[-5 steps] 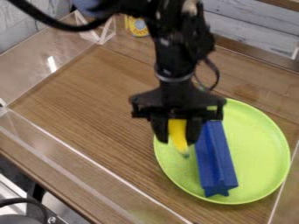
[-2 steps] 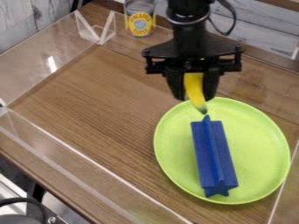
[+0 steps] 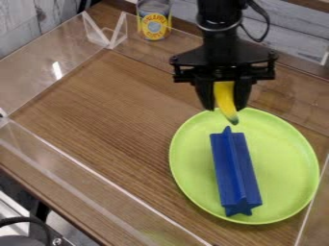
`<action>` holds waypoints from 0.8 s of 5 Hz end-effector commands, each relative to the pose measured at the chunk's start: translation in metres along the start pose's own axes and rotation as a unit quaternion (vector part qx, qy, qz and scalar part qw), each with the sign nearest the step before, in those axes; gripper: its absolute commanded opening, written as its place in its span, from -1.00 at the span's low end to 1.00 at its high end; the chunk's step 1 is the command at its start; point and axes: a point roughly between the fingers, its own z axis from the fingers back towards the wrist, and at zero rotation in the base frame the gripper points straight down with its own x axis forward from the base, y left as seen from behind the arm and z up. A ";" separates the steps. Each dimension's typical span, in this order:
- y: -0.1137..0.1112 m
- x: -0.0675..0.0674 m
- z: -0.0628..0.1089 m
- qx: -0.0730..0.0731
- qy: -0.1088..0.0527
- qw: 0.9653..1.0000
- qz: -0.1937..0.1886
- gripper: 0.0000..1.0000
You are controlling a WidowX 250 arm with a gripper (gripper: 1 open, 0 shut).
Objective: Put the banana in the green plate
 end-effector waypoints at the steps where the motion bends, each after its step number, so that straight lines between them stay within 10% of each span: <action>1: -0.015 0.013 0.006 -0.018 -0.023 0.999 -0.012 -1.00; 3: -0.026 0.021 -0.007 -0.027 -0.024 0.999 -0.028 -1.00; 4: -0.032 0.001 -0.002 -0.028 -0.020 0.999 -0.033 -1.00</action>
